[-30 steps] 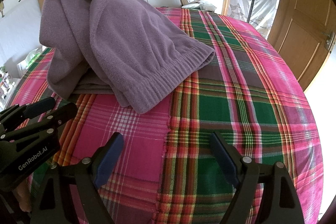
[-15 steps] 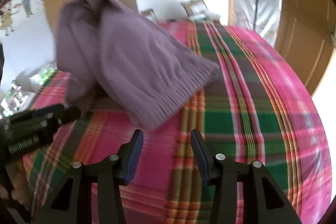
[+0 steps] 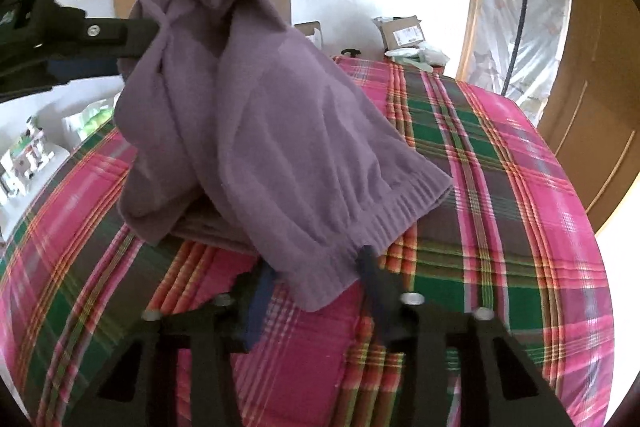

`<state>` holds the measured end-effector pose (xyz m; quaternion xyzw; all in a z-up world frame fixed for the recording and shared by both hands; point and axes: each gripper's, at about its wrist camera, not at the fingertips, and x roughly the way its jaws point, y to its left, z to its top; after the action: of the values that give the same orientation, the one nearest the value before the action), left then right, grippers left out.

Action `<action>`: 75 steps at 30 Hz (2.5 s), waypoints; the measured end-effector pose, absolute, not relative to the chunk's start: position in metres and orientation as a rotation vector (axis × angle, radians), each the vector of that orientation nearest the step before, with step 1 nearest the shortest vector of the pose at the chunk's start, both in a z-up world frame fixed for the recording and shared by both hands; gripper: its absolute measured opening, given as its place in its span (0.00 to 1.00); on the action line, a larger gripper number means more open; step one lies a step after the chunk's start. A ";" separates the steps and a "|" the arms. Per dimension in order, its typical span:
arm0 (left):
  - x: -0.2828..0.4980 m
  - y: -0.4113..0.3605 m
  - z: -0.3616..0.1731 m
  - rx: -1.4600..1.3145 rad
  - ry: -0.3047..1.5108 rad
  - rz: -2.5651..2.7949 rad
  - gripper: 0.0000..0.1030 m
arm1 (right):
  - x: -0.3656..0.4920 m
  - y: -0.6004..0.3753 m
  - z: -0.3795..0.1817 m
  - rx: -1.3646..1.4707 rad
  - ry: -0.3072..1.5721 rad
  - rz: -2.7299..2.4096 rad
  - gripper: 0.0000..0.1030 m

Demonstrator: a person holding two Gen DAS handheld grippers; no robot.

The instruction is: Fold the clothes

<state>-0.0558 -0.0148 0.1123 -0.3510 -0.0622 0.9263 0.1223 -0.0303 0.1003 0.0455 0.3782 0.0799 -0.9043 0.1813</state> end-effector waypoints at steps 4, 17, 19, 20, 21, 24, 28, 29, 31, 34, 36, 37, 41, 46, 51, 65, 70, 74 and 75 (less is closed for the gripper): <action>-0.071 -0.014 0.107 -1.079 -0.177 2.669 0.50 | -0.033 0.113 0.056 1.063 0.203 -2.607 0.10; -0.062 -0.015 0.110 -0.970 -0.309 2.488 0.16 | -0.055 0.165 0.132 0.812 0.012 -2.878 0.09; -0.053 -0.008 0.114 -0.940 -0.295 2.446 0.16 | -0.059 0.165 0.147 0.759 -0.009 -2.883 0.09; -0.048 -0.004 0.115 -0.924 -0.285 2.423 0.16 | -0.061 0.163 0.155 0.731 -0.018 -2.881 0.09; -0.044 -0.001 0.114 -0.921 -0.277 2.408 0.16 | -0.063 0.162 0.162 0.705 -0.026 -2.874 0.09; -0.032 0.010 0.111 -0.910 -0.252 2.362 0.16 | -0.071 0.153 0.179 0.647 -0.070 -2.822 0.09; -0.019 0.008 0.101 -0.931 -0.214 2.349 0.16 | -0.076 0.137 0.194 0.563 -0.135 -2.706 0.09; -0.016 0.002 0.100 -0.932 -0.220 2.357 0.16 | -0.076 0.131 0.196 0.548 -0.142 -2.679 0.09; -0.011 -0.009 0.100 -0.931 -0.241 2.373 0.15 | -0.080 0.115 0.201 0.527 -0.150 -2.612 0.09; -0.005 -0.027 0.099 -0.933 -0.272 2.411 0.15 | -0.087 0.091 0.203 0.519 -0.148 -2.530 0.09; -0.001 -0.038 0.096 -0.944 -0.277 2.437 0.15 | -0.092 0.078 0.200 0.541 -0.149 -2.464 0.09; 0.000 -0.044 0.093 -0.958 -0.283 2.453 0.15 | -0.094 0.072 0.197 0.562 -0.147 -2.426 0.09; -0.006 -0.069 0.086 -1.006 -0.381 2.483 0.15 | -0.101 0.049 0.176 0.678 -0.139 -2.278 0.09; -0.018 -0.087 0.094 -0.964 -0.483 2.507 0.24 | -0.100 0.030 0.143 0.817 -0.093 -2.180 0.11; -0.028 -0.087 0.086 -1.005 -0.464 2.498 0.25 | -0.088 0.034 0.132 0.888 -0.086 -2.138 0.14; -0.039 -0.056 0.071 -1.128 -0.301 2.489 0.43 | -0.037 0.179 0.083 1.057 -0.571 -2.306 0.53; -0.041 -0.055 0.070 -1.145 -0.281 2.509 0.43 | -0.025 0.185 0.039 1.217 -0.640 -2.238 0.54; -0.051 -0.052 0.064 -1.203 -0.247 2.502 0.43 | -0.023 0.166 0.026 1.233 -0.644 -2.142 0.54; -0.054 -0.053 0.063 -1.213 -0.251 2.498 0.43 | -0.024 0.160 0.026 1.221 -0.646 -2.120 0.54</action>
<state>-0.0540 -0.0526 0.0633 -0.4281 -0.0886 0.8821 0.1757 -0.0241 0.1603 0.0257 0.4603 -0.2434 -0.7989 0.3010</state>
